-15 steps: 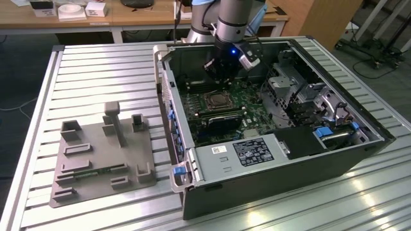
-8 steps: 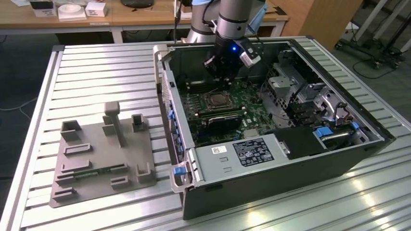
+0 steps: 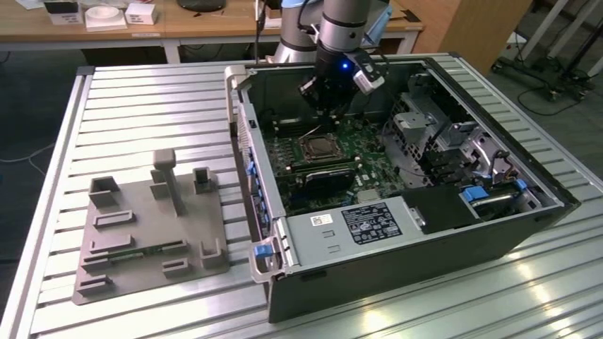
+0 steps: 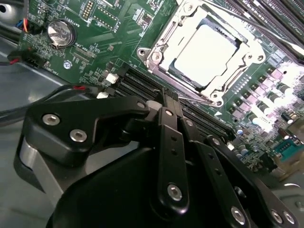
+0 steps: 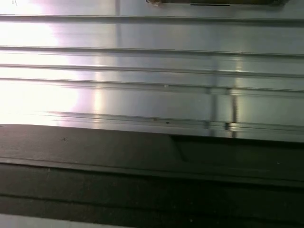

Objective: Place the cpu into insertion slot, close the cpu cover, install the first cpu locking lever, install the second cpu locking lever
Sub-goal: 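Install the first cpu locking lever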

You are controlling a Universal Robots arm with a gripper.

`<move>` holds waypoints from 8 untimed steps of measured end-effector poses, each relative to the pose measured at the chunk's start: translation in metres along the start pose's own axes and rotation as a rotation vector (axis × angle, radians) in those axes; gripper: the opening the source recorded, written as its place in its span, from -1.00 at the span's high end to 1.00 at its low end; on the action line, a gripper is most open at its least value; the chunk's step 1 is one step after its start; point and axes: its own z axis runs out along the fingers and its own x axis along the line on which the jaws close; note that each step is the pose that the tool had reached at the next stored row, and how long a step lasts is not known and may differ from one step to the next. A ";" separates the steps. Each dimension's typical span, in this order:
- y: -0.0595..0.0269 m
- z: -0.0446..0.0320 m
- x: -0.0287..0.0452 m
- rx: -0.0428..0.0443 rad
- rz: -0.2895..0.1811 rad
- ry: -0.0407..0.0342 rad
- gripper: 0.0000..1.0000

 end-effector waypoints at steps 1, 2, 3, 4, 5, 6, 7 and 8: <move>0.0000 -0.0002 0.0000 0.0000 0.000 0.0000 0.80; 0.0000 -0.0002 0.0000 -0.0001 0.000 -0.0001 0.80; 0.0000 -0.0002 0.0001 -0.0001 0.000 0.0000 0.80; 0.0000 -0.0002 0.0002 -0.0001 0.000 0.0000 0.80; 0.0000 -0.0003 0.0002 0.0000 0.000 0.0001 0.80; 0.0000 -0.0002 0.0002 0.0001 0.000 0.0001 0.80; 0.0000 -0.0002 0.0002 0.0002 0.000 0.0001 0.80; 0.0000 -0.0002 0.0002 0.0002 0.000 0.0001 0.80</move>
